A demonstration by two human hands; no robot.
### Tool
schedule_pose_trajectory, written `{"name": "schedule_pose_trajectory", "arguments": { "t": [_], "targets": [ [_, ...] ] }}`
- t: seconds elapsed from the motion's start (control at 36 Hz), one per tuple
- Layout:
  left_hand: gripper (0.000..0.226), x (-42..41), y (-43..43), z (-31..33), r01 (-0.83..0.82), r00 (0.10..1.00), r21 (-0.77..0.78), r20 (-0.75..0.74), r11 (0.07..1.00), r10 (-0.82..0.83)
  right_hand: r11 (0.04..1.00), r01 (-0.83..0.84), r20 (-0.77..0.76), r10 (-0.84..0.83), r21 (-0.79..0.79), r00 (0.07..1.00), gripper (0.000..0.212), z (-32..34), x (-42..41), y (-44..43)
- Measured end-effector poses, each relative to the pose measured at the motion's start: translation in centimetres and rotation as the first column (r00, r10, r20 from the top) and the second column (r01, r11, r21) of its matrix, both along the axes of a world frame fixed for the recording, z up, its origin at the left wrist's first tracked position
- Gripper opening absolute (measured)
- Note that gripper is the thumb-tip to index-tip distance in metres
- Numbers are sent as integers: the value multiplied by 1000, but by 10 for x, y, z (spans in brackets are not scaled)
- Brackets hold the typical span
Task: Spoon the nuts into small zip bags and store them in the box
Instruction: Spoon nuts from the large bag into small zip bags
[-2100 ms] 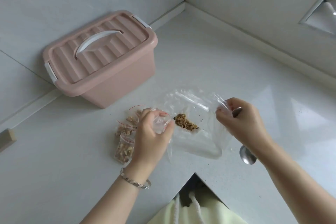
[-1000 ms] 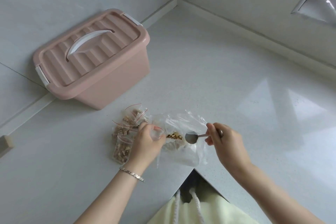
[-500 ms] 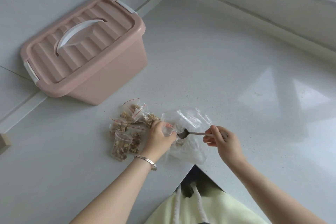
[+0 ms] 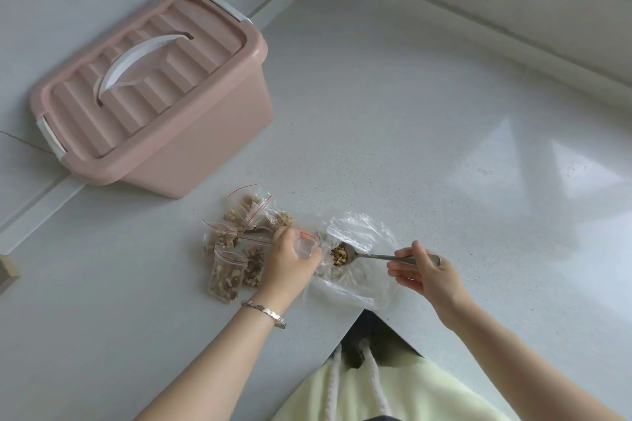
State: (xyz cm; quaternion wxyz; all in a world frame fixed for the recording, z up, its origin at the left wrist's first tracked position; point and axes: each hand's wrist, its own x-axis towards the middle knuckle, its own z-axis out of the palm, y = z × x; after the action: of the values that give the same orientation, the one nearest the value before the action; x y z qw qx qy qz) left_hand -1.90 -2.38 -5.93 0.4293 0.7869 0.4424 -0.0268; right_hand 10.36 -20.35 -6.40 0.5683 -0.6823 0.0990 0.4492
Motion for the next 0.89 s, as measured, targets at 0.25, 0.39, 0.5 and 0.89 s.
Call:
{"name": "schedule_pose_trajectory", "arguments": {
  "t": [0.25, 0.39, 0.5, 0.89],
  "targets": [
    [33, -8, -10, 11, -4, 990, 264, 134, 965, -32, 1000, -24, 104, 25, -8, 994, 41, 28, 16, -15],
    [35, -14, -17, 17, -62, 974, 436, 223, 898, -41, 999, -48, 155, 48, -4, 987, 44, 47, 20, -14],
    [41, -20, -20, 17, -60, 967, 447, 247, 892, -59, 998, -32, 164, 23, 53, 986, 45, 63, 23, -10],
    [46, -18, -26, 21, -27, 949, 391, 300, 920, -100, 981, -194, 497, 160, 18, 853, 43, 119, 6, 27]
  ]
}}
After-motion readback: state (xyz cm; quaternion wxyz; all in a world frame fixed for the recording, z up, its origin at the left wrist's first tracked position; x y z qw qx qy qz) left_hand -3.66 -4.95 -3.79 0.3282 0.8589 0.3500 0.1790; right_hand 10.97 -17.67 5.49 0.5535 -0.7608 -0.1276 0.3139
